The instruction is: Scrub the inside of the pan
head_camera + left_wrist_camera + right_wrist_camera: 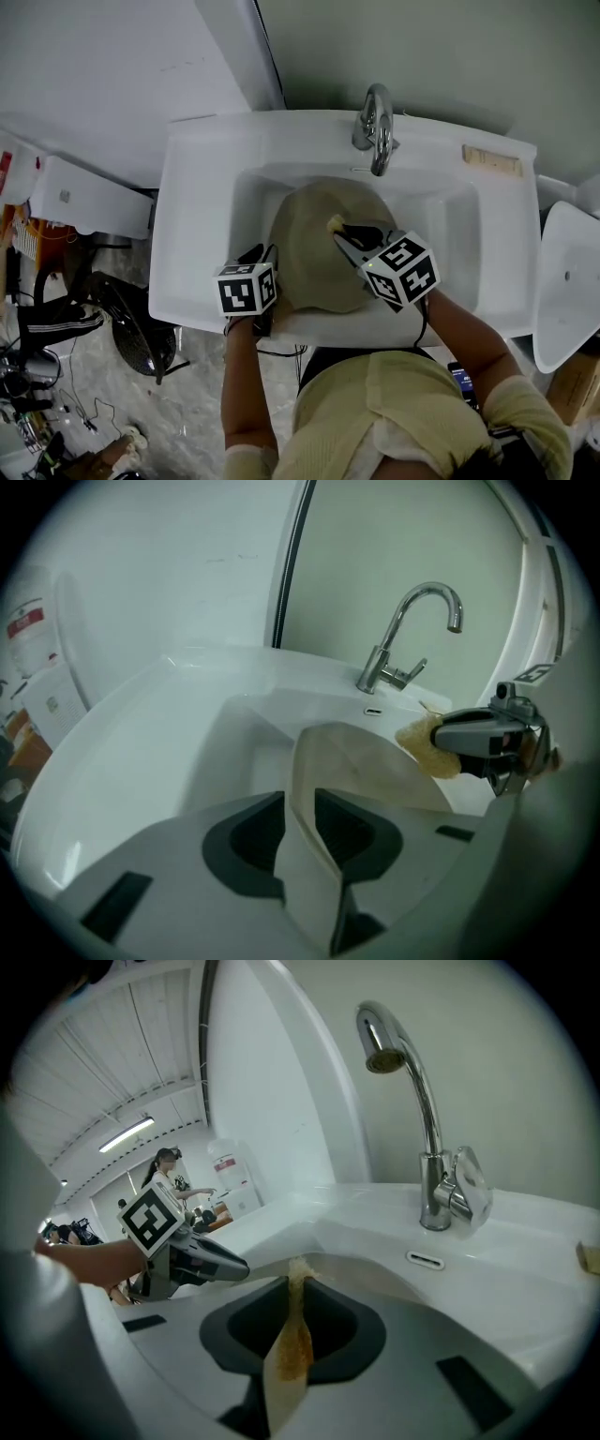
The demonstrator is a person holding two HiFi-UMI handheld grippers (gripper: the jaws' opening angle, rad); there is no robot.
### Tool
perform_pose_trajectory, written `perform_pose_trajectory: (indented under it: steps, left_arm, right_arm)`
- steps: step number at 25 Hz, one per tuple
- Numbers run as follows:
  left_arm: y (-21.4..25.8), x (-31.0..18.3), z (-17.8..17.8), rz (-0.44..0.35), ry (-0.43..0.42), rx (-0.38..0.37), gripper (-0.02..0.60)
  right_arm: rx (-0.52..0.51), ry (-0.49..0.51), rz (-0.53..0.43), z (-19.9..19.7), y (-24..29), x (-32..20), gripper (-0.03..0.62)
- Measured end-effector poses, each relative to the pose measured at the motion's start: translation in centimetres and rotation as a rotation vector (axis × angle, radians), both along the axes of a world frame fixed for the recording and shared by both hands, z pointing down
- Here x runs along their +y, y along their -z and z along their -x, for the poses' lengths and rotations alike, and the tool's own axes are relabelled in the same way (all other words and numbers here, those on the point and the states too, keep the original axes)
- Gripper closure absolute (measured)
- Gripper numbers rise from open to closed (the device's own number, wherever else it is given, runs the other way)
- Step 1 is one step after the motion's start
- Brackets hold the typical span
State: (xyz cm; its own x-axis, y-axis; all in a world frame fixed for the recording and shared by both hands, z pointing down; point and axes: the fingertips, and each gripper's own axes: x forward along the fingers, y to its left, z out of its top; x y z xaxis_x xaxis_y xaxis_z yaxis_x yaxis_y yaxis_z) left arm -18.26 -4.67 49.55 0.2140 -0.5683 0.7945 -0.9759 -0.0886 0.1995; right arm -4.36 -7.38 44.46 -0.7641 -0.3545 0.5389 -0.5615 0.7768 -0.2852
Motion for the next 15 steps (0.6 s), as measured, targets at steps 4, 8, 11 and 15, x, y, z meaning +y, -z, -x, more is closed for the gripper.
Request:
perform_pose_trajectory:
  steps: [4, 8, 11, 15]
  left_arm:
    - [-0.8, -0.8, 0.2, 0.028, 0.022, 0.024, 0.434]
    - [-1.5, -1.1, 0.2, 0.048, 0.032, 0.038, 0.437]
    - [-2.1, -1.2, 0.2, 0.062, 0.039, 0.042, 0.456]
    - [-2.3, -1.4, 0.2, 0.066, 0.041, 0.043, 0.474]
  right_arm:
    - [0.012, -0.019, -0.001, 0.1, -1.0, -1.2, 0.531]
    - [0.028, -0.029, -0.013, 0.3, -2.0, -2.2, 0.531]
    - [0.041, -0.043, -0.023, 0.5, -2.8, -2.9, 0.531]
    - [0.07, -0.041, -0.05, 1.1, -3.7, -3.7, 0.531]
